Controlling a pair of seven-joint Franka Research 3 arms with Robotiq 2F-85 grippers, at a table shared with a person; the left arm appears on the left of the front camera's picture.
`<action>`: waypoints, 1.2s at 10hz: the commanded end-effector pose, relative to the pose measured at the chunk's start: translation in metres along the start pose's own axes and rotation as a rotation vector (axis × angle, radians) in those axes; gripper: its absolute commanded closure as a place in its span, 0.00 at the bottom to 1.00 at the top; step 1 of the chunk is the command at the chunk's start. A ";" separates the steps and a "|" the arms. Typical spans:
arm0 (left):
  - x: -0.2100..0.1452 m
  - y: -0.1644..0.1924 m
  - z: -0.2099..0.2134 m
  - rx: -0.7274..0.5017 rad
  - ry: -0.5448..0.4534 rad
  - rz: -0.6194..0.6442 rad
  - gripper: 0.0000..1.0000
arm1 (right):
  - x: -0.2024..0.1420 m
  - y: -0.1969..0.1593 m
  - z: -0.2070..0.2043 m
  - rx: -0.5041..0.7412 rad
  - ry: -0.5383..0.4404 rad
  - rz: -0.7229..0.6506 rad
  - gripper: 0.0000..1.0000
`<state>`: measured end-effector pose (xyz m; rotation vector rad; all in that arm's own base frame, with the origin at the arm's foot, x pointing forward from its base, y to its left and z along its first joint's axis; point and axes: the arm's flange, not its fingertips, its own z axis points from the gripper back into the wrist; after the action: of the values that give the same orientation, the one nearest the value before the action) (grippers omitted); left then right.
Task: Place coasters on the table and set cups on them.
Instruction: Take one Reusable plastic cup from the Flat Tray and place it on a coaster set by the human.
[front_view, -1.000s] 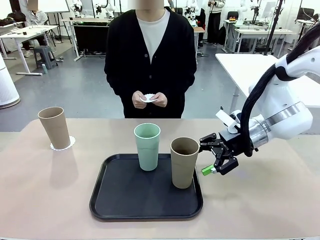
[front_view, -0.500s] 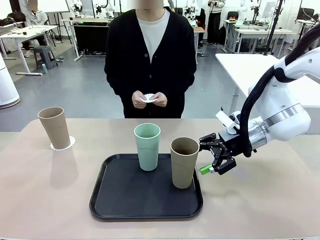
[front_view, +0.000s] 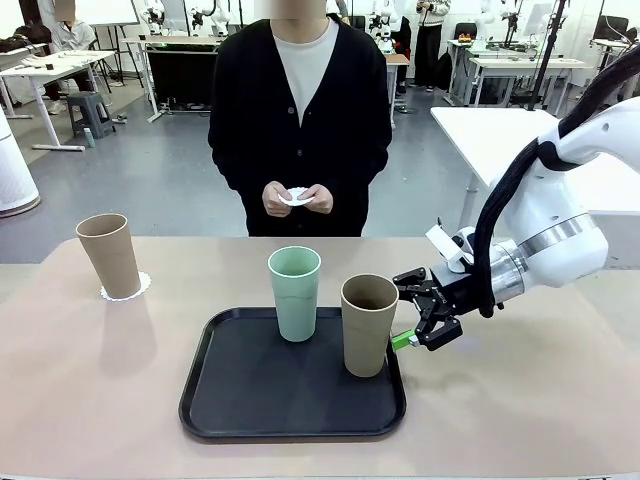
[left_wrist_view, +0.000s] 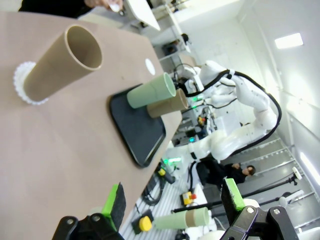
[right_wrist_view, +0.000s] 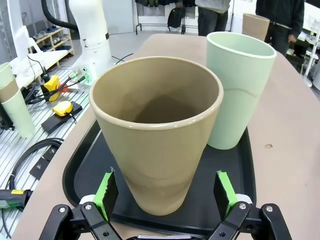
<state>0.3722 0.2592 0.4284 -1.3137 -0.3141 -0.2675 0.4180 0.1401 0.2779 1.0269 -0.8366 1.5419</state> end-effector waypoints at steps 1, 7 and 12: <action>0.000 -0.001 0.002 0.003 -0.003 -0.001 0.00 | -0.006 -0.008 -0.011 -0.032 -0.019 0.020 0.00; 0.000 -0.001 0.002 0.003 -0.003 -0.001 0.00 | -0.011 -0.009 -0.025 0.008 -0.058 0.007 0.00; 0.000 -0.001 0.002 0.003 -0.003 -0.001 0.00 | -0.017 -0.010 -0.037 0.038 -0.107 0.029 0.00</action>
<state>0.3721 0.2593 0.4284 -1.3136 -0.3142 -0.2673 0.4166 0.1615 0.2582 1.1235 -0.8454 1.5502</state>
